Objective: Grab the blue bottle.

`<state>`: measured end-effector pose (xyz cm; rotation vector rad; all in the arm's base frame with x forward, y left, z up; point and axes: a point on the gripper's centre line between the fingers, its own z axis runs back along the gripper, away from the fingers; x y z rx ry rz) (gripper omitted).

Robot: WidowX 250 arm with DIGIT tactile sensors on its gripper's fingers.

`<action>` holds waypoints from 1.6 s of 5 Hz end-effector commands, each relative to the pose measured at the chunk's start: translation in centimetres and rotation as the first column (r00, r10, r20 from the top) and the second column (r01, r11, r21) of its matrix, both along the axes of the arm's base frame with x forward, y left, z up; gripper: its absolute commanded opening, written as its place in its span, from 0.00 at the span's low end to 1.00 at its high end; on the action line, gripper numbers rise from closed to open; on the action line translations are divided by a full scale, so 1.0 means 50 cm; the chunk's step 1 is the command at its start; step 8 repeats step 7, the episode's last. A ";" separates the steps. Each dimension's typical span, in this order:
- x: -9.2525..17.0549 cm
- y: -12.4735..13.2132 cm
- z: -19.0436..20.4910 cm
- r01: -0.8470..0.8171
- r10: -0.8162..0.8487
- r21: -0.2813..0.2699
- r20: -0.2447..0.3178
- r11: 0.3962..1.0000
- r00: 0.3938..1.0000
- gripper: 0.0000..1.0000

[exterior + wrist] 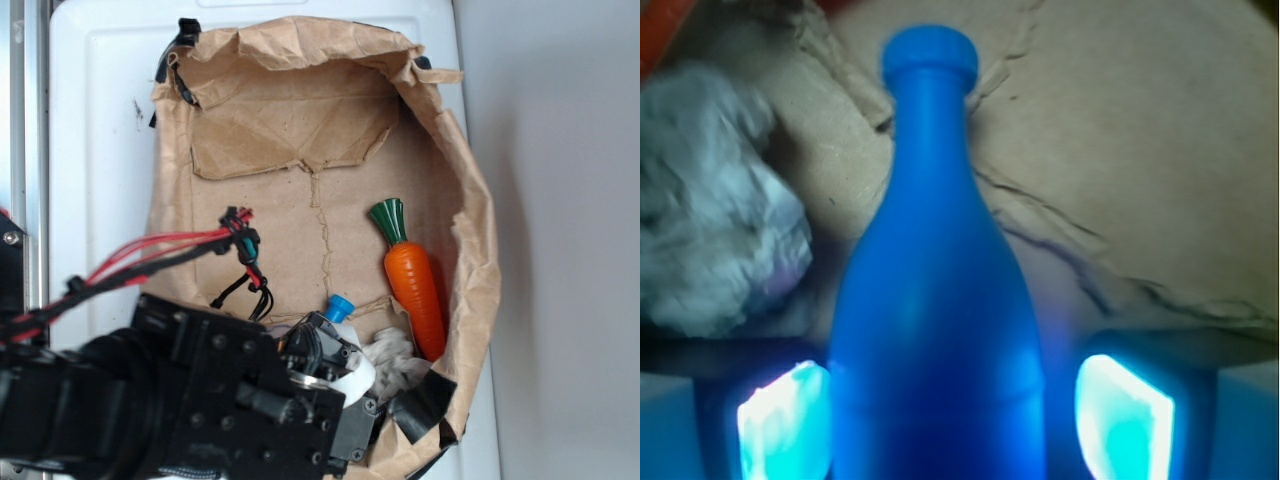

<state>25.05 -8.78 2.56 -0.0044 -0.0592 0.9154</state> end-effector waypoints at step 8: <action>0.014 0.230 0.320 0.200 -0.201 0.023 0.152 0.980 0.968 0.00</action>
